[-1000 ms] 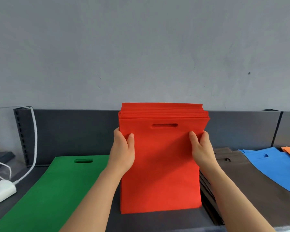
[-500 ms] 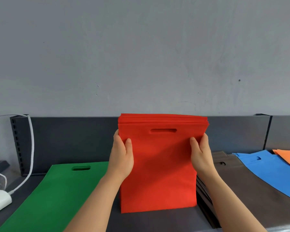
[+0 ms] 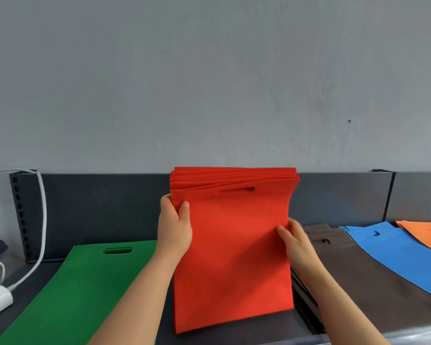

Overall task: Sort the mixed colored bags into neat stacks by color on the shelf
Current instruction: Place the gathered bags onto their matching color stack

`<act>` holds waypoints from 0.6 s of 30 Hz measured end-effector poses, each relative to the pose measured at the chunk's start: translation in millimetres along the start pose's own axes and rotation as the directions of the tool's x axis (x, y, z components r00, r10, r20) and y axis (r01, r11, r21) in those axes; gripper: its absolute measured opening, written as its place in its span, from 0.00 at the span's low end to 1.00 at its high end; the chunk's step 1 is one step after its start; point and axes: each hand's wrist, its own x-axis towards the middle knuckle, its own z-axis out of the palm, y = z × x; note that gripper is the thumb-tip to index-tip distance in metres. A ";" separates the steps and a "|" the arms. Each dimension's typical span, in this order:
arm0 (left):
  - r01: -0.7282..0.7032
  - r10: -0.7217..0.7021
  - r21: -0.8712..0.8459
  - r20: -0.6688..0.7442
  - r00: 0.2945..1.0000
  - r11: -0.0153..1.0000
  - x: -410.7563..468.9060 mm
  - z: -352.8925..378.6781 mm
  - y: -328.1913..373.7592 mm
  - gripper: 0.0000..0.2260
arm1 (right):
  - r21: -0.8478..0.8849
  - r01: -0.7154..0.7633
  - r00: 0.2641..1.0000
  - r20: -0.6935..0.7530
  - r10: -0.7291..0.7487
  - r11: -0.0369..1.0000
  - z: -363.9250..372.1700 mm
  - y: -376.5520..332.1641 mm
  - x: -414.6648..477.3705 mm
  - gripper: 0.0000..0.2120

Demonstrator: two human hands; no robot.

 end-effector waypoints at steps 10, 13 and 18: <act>0.111 -0.118 0.056 0.140 0.983 0.992 5.0 -12.5 -5.4 0.17 | 0.084 -0.182 0.982 0.073 0.176 0.980 -0.4 17.7 -16.8 0.07; 0.202 -0.237 0.156 0.248 0.939 0.967 -17.5 -15.6 -33.5 0.23 | 0.099 -0.226 0.973 0.064 0.221 0.969 1.0 18.0 -15.6 0.07; 0.271 -0.359 0.294 0.305 0.882 0.917 -52.3 -18.8 -70.8 0.19 | 0.078 -0.302 0.953 0.028 0.301 0.950 3.8 26.0 -5.0 0.07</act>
